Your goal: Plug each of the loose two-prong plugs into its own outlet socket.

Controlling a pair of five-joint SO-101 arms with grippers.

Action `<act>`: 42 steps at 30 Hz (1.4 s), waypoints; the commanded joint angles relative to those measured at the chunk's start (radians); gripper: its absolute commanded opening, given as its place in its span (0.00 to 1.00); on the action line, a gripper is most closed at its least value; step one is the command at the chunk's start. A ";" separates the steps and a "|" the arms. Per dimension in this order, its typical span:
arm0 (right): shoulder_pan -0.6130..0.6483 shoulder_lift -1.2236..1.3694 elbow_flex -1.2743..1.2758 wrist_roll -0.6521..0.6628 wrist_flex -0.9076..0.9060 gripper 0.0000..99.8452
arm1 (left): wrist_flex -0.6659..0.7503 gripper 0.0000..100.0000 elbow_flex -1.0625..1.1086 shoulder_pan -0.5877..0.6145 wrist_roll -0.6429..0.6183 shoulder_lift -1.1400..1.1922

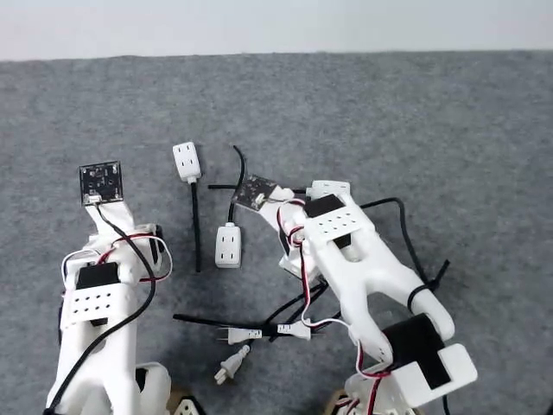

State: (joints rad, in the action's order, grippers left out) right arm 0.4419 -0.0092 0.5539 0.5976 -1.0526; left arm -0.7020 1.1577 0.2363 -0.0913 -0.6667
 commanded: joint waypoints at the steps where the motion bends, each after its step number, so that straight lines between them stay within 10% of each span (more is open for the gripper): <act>1: 0.008 -0.050 0.035 0.055 0.070 0.18 | 0.028 0.14 -0.012 0.003 0.011 -0.026; 33: 0.008 0.180 -0.137 0.074 0.005 0.01 | 0.028 0.14 -0.004 -0.021 0.011 -0.025; 42: -0.051 -0.183 -0.061 -0.175 0.005 0.01 | 0.020 0.02 -0.094 -0.061 0.120 0.180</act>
State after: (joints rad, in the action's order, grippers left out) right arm 0.3974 -0.0123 0.4803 0.5102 -1.0434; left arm -0.7004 1.1561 0.1979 -0.0161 -0.6145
